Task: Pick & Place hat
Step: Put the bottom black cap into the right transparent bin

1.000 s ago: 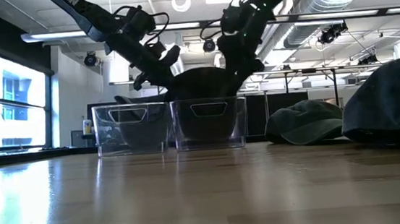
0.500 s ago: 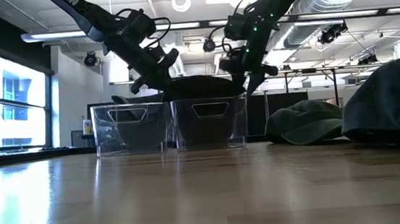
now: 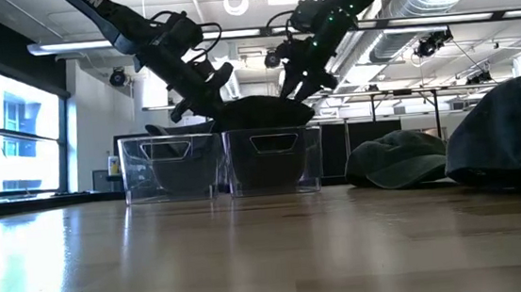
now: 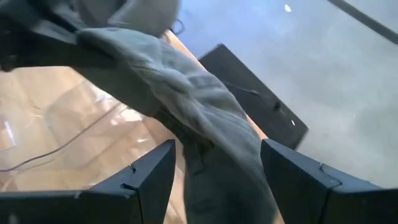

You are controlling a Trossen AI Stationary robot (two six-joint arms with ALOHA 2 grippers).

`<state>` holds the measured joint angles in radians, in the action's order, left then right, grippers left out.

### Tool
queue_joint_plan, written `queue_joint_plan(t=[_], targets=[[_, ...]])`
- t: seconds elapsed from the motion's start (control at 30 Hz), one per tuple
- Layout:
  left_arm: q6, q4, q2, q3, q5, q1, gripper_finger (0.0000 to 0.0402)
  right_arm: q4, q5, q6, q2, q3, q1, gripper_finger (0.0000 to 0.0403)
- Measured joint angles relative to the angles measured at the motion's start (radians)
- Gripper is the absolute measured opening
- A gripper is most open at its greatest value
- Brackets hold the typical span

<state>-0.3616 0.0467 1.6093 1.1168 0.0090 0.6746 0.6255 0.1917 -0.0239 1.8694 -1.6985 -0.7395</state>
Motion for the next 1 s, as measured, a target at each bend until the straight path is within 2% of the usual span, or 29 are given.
queue_joint_plan(t=[0.13,0.3,0.6,0.67,0.77,1.0], targets=[[-0.011,0.000,0.000,0.000,0.002,0.000,0.0007,-0.105,0.009,0.068,0.000,0.045,0.010,0.0231],[-0.011,-0.002,0.000,0.000,0.019,0.000,0.0007,-0.223,-0.041,0.077,0.009,0.064,0.014,0.0231],[-0.056,-0.002,0.000,0.000,0.033,0.000,0.0007,-0.266,-0.259,-0.046,0.089,0.066,0.013,0.0231],[-0.064,-0.002,0.000,0.000,0.028,0.000,0.0007,-0.280,-0.272,-0.047,0.088,0.066,0.014,0.0231],[-0.091,-0.001,0.000,0.000,0.026,0.000,0.0007,-0.269,-0.207,-0.046,0.066,0.059,0.004,0.0231],[-0.163,-0.001,0.000,0.000,0.002,0.000,0.0007,-0.120,0.097,-0.015,0.015,0.054,-0.032,0.0231]])
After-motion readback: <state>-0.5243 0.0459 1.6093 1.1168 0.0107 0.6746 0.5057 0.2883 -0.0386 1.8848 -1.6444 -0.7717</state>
